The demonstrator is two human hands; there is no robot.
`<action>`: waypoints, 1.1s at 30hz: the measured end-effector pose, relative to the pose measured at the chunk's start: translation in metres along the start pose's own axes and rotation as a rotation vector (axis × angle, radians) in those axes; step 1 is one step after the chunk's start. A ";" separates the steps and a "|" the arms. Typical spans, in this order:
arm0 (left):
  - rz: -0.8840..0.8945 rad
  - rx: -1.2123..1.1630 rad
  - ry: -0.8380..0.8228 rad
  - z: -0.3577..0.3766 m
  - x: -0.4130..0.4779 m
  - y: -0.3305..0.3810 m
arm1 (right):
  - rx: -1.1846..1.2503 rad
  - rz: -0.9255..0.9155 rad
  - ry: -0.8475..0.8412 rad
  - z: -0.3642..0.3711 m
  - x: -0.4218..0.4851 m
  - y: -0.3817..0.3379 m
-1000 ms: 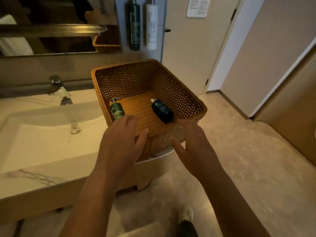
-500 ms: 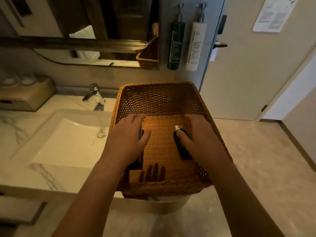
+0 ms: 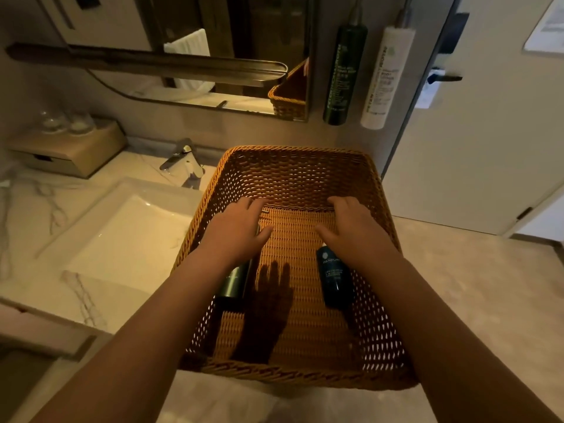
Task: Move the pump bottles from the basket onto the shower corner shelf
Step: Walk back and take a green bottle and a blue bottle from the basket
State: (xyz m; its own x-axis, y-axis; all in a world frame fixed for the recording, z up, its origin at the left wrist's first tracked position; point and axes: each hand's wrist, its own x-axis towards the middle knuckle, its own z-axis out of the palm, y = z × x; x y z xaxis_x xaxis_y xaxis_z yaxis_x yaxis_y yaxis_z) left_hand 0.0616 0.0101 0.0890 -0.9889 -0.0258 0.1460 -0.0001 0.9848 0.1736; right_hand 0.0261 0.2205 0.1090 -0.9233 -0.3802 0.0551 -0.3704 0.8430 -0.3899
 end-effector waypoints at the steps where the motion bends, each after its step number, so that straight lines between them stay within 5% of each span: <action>1: -0.014 0.000 -0.011 0.004 0.002 -0.003 | -0.001 0.004 -0.012 0.003 0.002 0.001; 18: -0.167 -0.053 -0.083 0.076 0.019 -0.022 | -0.059 0.226 -0.089 0.075 0.019 0.016; 33: -0.287 -0.011 -0.304 0.096 0.010 -0.026 | -0.135 0.304 -0.268 0.100 0.017 0.036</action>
State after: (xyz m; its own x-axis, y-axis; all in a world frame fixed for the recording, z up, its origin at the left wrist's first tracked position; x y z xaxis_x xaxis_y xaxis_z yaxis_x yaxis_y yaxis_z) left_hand 0.0379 0.0005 -0.0071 -0.9478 -0.2451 -0.2039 -0.2818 0.9432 0.1762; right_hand 0.0067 0.2066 0.0041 -0.9399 -0.1770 -0.2920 -0.1119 0.9676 -0.2262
